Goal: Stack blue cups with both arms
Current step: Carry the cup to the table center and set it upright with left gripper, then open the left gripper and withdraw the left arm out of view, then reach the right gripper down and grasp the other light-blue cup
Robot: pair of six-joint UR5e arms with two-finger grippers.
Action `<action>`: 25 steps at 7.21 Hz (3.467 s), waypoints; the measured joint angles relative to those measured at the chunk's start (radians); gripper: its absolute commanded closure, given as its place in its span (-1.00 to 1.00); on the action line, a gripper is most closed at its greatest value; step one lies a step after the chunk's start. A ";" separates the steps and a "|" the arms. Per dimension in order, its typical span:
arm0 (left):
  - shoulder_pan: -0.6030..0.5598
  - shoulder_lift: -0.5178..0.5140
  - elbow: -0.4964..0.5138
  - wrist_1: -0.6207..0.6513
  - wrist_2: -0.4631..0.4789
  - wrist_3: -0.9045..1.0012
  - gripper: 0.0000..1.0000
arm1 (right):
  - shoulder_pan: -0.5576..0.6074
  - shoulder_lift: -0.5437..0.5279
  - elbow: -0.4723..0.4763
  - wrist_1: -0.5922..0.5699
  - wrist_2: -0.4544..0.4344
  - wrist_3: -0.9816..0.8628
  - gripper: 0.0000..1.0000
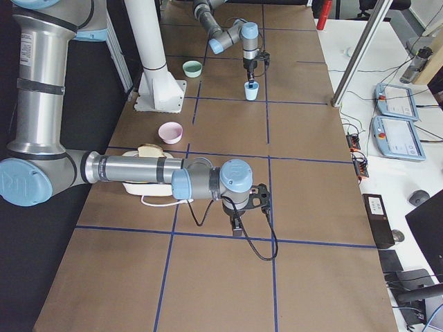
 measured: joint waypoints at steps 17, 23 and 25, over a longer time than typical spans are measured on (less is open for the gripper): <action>-0.988 1.011 -0.333 0.168 -0.453 1.467 -1.00 | -0.117 0.107 0.092 0.001 0.010 0.268 -0.99; -0.999 1.056 -0.341 0.136 -0.553 1.397 -1.00 | -0.431 0.151 0.096 0.161 -0.188 0.707 -0.99; -0.999 1.056 -0.342 0.130 -0.567 1.389 -1.00 | -0.441 0.110 0.098 0.183 -0.201 0.671 -0.99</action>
